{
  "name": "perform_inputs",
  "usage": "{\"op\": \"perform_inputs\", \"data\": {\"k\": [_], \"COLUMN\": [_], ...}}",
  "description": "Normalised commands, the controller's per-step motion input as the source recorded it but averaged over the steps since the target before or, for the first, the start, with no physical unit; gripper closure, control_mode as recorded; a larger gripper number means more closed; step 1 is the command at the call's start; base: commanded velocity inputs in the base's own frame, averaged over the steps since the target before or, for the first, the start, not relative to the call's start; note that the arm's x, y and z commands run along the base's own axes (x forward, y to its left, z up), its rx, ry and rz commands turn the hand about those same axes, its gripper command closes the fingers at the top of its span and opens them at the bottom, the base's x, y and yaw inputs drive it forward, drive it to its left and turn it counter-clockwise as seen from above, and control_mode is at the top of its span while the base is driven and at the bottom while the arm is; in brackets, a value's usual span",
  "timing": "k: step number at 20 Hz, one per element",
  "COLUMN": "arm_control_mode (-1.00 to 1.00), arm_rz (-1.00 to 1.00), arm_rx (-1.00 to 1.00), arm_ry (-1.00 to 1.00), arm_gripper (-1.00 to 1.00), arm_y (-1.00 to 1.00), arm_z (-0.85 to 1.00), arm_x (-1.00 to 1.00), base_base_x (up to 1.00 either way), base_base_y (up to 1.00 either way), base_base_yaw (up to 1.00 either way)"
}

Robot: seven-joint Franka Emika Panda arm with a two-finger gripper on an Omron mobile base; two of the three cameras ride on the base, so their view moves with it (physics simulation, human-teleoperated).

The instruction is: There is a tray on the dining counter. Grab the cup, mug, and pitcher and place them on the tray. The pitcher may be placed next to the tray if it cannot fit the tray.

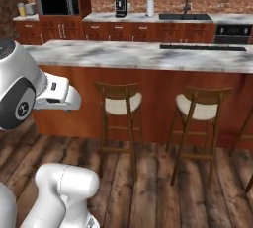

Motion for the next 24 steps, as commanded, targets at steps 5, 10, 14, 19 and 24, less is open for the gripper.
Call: {"op": "perform_inputs", "data": {"k": [5,10,14,19,24], "arm_control_mode": [1.00,1.00,1.00,1.00,1.00], "arm_rz": [0.00,0.00,0.00,0.00,0.00], "arm_rx": [0.00,0.00,0.00,0.00,0.00], "arm_ry": [0.00,0.00,0.00,0.00,0.00], "arm_gripper": [-1.00,-1.00,-1.00,-1.00,-1.00], "arm_y": [0.00,0.00,0.00,0.00,0.00], "arm_z": [0.00,0.00,0.00,0.00,0.00], "arm_x": [0.00,0.00,0.00,0.00,0.00], "base_base_x": [0.00,0.07,0.29,0.24,0.25], "base_base_y": [1.00,1.00,1.00,1.00,1.00], "base_base_yaw": [0.00,0.00,0.00,0.00,0.00]}}
